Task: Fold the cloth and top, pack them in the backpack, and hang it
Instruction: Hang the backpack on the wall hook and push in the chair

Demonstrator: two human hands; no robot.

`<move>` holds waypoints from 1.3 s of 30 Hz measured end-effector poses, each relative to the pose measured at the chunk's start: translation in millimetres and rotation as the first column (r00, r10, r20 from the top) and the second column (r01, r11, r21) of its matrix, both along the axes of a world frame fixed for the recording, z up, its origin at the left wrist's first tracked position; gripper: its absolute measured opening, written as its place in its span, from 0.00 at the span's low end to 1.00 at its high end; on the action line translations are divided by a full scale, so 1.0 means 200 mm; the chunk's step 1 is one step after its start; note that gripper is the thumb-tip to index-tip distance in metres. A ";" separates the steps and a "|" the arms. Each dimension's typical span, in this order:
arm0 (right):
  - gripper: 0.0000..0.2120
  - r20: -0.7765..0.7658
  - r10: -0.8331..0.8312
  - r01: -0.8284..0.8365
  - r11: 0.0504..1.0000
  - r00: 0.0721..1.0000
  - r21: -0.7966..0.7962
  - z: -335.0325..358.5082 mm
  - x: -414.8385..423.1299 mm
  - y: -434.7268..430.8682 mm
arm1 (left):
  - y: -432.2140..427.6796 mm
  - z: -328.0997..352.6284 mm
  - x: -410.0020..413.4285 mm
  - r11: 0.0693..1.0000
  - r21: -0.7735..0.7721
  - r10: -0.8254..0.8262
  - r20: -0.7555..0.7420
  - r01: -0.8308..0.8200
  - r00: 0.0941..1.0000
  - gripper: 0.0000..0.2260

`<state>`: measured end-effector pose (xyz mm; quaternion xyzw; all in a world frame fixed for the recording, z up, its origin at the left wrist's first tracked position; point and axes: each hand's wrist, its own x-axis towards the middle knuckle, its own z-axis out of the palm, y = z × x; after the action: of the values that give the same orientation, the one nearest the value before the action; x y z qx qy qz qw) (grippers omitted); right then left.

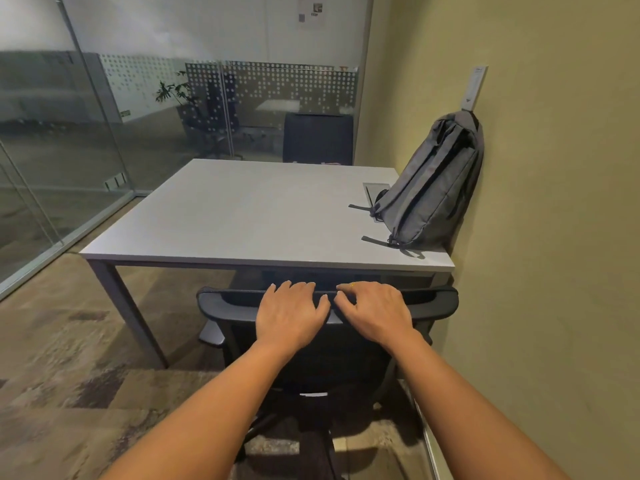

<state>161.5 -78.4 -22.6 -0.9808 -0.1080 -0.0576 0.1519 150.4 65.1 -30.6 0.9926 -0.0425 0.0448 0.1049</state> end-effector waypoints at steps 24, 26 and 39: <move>0.21 0.022 0.012 -0.011 0.998 1.000 -0.069 -0.01 0.61 0.03 | 0.04 -0.04 0.66 0.999 0.052 0.007 0.080 -0.011 0.997 0.20; 0.20 0.031 -0.009 0.011 0.998 0.999 -0.057 0.00 0.66 0.05 | 0.05 -0.05 0.72 0.999 0.053 -0.008 0.081 0.003 0.997 0.21; 0.21 0.272 -0.262 0.253 0.965 0.926 0.067 -0.10 0.91 0.20 | 0.17 -0.07 1.00 0.997 0.041 -0.072 0.148 0.067 0.986 0.22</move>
<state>342.5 -38.6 -41.9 -0.9661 0.0022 -0.2162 0.1412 349.8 99.5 -45.6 0.9861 -0.0856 0.1145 0.0852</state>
